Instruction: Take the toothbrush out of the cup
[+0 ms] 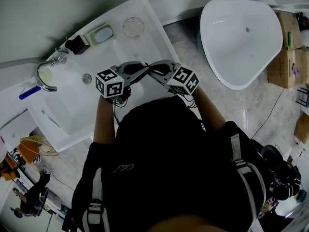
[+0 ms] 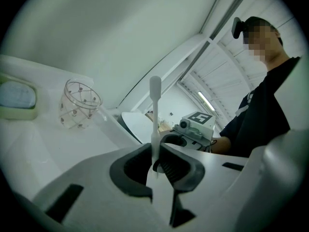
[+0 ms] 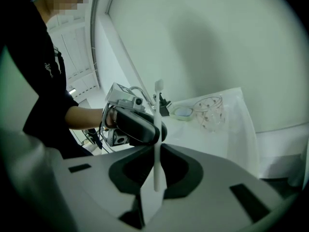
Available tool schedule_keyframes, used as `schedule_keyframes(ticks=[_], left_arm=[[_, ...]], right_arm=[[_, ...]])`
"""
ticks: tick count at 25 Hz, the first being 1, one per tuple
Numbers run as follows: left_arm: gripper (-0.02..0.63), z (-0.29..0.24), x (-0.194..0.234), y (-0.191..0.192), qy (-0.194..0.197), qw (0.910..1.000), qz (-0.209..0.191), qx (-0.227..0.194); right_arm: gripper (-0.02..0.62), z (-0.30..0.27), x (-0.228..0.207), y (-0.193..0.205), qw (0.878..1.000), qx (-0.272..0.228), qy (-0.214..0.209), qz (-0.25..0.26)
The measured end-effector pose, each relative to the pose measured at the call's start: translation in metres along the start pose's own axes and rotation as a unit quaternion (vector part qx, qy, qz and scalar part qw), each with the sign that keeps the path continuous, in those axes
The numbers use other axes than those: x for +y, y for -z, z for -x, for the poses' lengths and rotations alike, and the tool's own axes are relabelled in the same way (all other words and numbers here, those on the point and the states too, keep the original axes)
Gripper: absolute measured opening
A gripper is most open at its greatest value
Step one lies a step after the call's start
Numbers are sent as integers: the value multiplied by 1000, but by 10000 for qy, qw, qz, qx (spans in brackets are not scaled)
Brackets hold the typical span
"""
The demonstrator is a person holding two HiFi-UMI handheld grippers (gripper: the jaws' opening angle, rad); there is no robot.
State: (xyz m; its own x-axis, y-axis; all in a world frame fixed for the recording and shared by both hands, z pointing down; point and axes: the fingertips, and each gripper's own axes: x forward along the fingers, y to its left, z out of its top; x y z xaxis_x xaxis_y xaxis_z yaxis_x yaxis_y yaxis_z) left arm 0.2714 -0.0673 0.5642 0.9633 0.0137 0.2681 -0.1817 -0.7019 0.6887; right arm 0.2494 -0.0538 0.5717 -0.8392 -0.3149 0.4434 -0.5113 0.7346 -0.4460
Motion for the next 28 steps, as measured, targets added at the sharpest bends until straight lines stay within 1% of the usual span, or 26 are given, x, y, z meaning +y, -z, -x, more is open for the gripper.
schedule_keyframes(ticks=[2, 5, 6, 9, 11, 12, 13, 14, 15, 16, 18, 20, 23, 25, 28], left_arm=[[71, 0, 5, 0, -146, 9999, 77, -34], [167, 2, 20, 2, -548, 9981, 284, -29], [185, 3, 24, 3, -670, 9971, 356, -31], [192, 11, 35, 10, -970, 9937, 557, -54], [190, 19, 43, 15, -1213, 9900, 717, -115], [182, 25, 49, 17, -1364, 9873, 795, -179], [155, 32, 54, 19, -1539, 9840, 858, -256], [123, 39, 60, 21, -1742, 9802, 887, -315], [105, 46, 65, 24, -1967, 9762, 857, -327], [90, 52, 69, 27, -2202, 9721, 762, -282], [7, 63, 74, 34, -2627, 9636, 488, -96], [2, 71, 76, 41, -2901, 9563, 371, 12], [2, 79, 78, 49, -3120, 9486, 530, -30], [1, 83, 79, 54, -3197, 9453, 652, -44], [1, 86, 80, 60, -3256, 9427, 733, -33]], right_arm=[[48, 0, -2, 1, 10000, 34, 91, 21], [48, 0, -7, 4, 9995, 133, 290, 23], [48, -1, -10, 5, 9991, 182, 387, 19], [48, -2, -21, 14, 9960, 419, 788, 98], [46, -2, -32, 22, 9910, 665, 1157, 139], [46, -2, -39, 26, 9873, 810, 1355, 156], [46, -1, -45, 30, 9835, 953, 1529, 189], [46, -1, -49, 33, 9800, 1081, 1653, 242], [48, -2, -51, 35, 9773, 1187, 1725, 309], [48, -2, -53, 37, 9752, 1280, 1767, 380], [48, -3, -56, 39, 9709, 1443, 1854, 468], [48, -3, -59, 41, 9665, 1572, 1977, 450], [48, -4, -62, 44, 9607, 1766, 2099, 432], [48, -6, -62, 47, 9571, 1902, 2135, 482], [48, -8, -63, 49, 9523, 2043, 2196, 554]])
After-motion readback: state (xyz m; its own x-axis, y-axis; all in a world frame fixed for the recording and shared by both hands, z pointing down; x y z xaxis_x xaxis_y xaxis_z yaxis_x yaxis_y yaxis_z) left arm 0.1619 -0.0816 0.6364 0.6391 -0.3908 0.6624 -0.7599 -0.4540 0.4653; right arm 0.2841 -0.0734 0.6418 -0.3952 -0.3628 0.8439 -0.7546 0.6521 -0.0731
